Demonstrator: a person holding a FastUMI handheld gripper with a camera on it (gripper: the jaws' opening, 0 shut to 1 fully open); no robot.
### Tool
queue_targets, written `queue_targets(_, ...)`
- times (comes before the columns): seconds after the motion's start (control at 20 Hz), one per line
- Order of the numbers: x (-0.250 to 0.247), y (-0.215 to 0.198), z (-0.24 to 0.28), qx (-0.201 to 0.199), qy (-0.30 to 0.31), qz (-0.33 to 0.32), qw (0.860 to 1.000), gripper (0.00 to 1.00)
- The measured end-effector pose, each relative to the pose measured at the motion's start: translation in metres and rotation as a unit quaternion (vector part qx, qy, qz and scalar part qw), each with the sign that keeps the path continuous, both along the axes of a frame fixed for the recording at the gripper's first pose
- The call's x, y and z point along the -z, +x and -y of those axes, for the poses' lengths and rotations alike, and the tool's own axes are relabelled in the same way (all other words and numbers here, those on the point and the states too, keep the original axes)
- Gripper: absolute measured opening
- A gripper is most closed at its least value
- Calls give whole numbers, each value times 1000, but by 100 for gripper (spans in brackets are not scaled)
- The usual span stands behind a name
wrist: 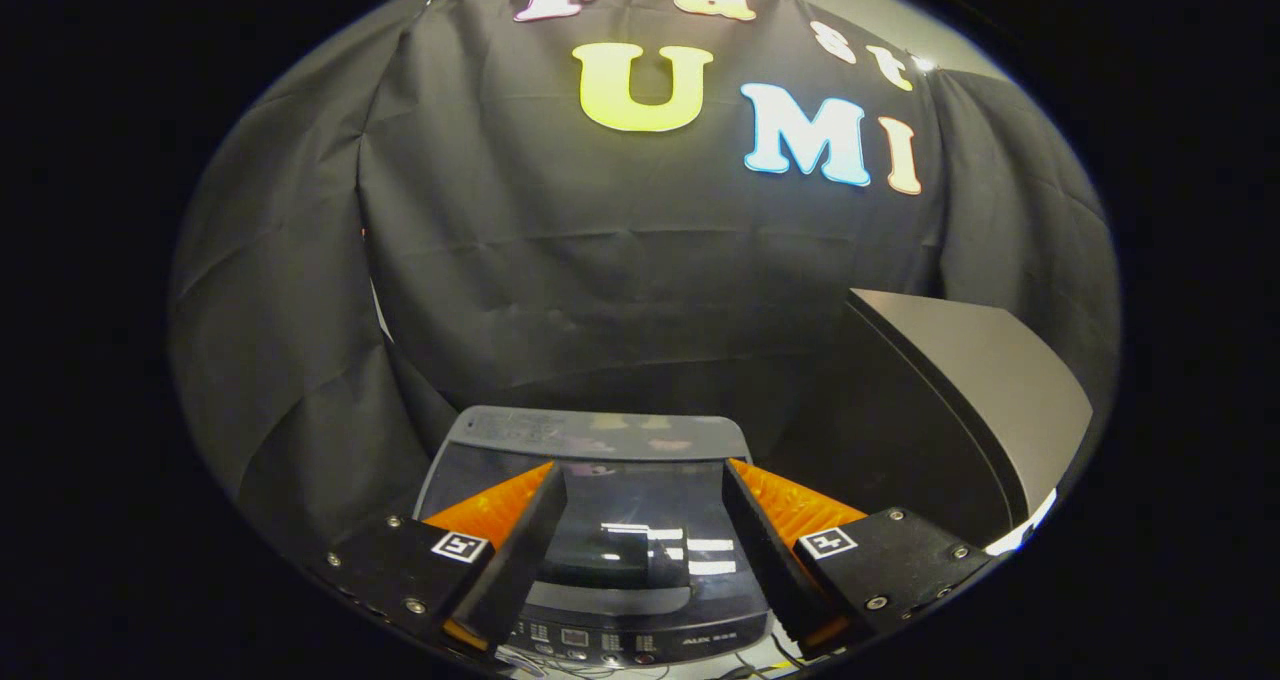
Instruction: Put the clothes into the washing machine and then close the washing machine lid.
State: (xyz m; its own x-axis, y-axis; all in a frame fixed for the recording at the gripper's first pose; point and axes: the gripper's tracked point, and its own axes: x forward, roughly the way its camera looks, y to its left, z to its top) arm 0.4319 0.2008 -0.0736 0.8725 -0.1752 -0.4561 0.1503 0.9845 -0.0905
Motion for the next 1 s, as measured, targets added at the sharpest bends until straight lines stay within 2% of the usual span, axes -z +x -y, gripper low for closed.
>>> queue_targets(0.25,-17,-59,15,-22,-10,35,999,98)
queue_targets(0.5,-48,-136,67,-47,-35,77,995,97)
queue_targets(0.75,-88,-236,135,-58,-46,133,988,96)
queue_targets(1.0,-108,-342,166,-91,-38,176,979,96)
